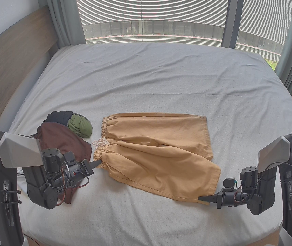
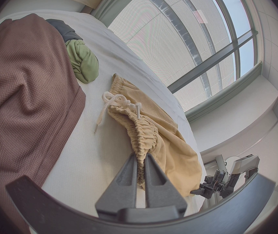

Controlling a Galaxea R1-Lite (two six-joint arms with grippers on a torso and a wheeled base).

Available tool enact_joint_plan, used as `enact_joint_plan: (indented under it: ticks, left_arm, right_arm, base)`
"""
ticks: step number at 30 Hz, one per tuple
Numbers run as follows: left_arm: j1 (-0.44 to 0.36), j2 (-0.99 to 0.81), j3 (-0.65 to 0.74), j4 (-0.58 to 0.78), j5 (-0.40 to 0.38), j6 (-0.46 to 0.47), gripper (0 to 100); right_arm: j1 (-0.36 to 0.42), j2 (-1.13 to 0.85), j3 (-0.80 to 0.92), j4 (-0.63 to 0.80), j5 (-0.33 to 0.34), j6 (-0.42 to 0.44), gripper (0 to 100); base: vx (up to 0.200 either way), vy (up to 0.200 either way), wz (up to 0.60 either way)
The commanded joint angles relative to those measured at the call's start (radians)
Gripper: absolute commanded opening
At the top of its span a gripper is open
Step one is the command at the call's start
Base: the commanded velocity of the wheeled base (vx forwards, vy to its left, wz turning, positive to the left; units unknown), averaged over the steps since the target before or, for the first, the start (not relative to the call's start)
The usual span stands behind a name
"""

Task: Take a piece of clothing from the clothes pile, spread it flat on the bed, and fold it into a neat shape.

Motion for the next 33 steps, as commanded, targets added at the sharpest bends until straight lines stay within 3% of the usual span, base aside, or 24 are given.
enact_joint_plan:
  ticks: [1,16,33]
  left_arm:
    - [0.0,0.003,0.0,0.0,0.0,-0.001,0]
    - [0.034,-0.065,0.155,0.01,-0.007,0.004,0]
    - [0.068,-0.026,0.311,0.003,-0.027,0.142,0]
  right_arm:
    - [-0.001,-0.003,0.007,-0.001,0.0,-0.001,0]
    - [-0.058,-0.084,0.136,0.001,0.005,-0.004,0]
    - [-0.076,-0.084,0.21,0.001,0.005,-0.008,0]
  base:
    - [0.0,0.0,0.0]
    - [0.0,0.0,0.0]
    - [0.0,0.0,0.0]
